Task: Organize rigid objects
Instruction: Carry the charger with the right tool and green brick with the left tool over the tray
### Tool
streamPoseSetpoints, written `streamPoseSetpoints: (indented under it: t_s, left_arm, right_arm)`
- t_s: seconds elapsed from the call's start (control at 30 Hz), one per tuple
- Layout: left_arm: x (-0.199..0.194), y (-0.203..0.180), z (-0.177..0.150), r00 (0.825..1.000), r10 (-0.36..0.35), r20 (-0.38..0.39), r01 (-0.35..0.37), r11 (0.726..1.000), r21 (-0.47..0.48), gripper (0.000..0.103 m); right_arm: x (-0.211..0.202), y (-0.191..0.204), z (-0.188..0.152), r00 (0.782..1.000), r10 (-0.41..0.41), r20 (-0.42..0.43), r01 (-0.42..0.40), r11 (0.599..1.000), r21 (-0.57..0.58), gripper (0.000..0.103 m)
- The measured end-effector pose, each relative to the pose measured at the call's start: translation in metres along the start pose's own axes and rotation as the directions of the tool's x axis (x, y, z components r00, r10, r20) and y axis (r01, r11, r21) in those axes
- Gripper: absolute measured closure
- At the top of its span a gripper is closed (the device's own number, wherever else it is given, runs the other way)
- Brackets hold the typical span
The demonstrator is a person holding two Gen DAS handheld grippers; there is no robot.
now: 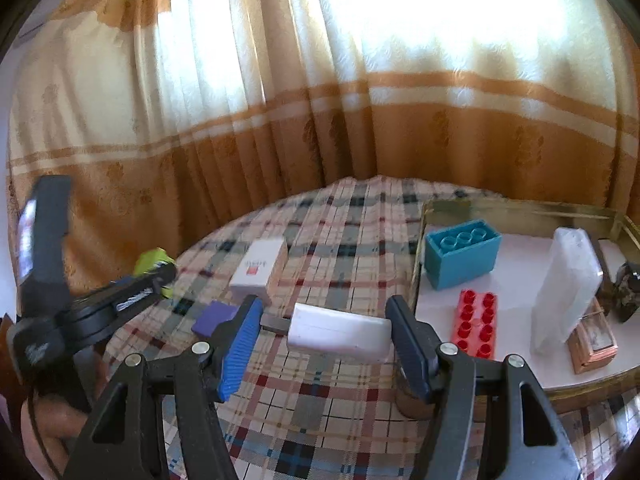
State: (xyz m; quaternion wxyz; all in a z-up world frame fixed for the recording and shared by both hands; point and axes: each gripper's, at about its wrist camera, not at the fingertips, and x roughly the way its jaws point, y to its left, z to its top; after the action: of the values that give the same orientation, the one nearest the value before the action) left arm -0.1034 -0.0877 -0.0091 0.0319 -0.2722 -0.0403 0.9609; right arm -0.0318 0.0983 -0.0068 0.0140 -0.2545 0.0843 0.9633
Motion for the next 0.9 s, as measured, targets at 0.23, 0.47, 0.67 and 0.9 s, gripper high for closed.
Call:
streamPoseSetpoints:
  t_s: [0.23, 0.47, 0.67, 0.9]
  left_arm:
    - [-0.048, -0.026, -0.009, 0.976, -0.016, 0.217, 0.004, 0.998, 0.055, 0.072]
    - [-0.055, -0.068, -0.018, 0.974, -0.072, 0.214, 0.046, 0.991, 0.122, 0.072]
    - [-0.06, -0.065, -0.021, 0.973, -0.13, 0.189, 0.109, 0.987, 0.118, 0.077]
    - [-0.049, -0.012, -0.025, 0.994, -0.105, 0.022, 0.104, 0.994, 0.019, 0.077]
  right_arm:
    - [-0.044, 0.003, -0.002, 0.976, -0.028, 0.215, 0.031, 1.0, -0.007, 0.037]
    - [-0.061, -0.01, 0.0, 0.953, -0.096, 0.288, 0.111, 0.993, -0.036, 0.037]
    - [-0.072, -0.035, -0.001, 0.941, -0.157, 0.3, 0.17, 0.985, -0.017, 0.037]
    - [-0.083, -0.044, -0.008, 0.943, -0.148, 0.298, 0.157, 0.988, -0.007, 0.037]
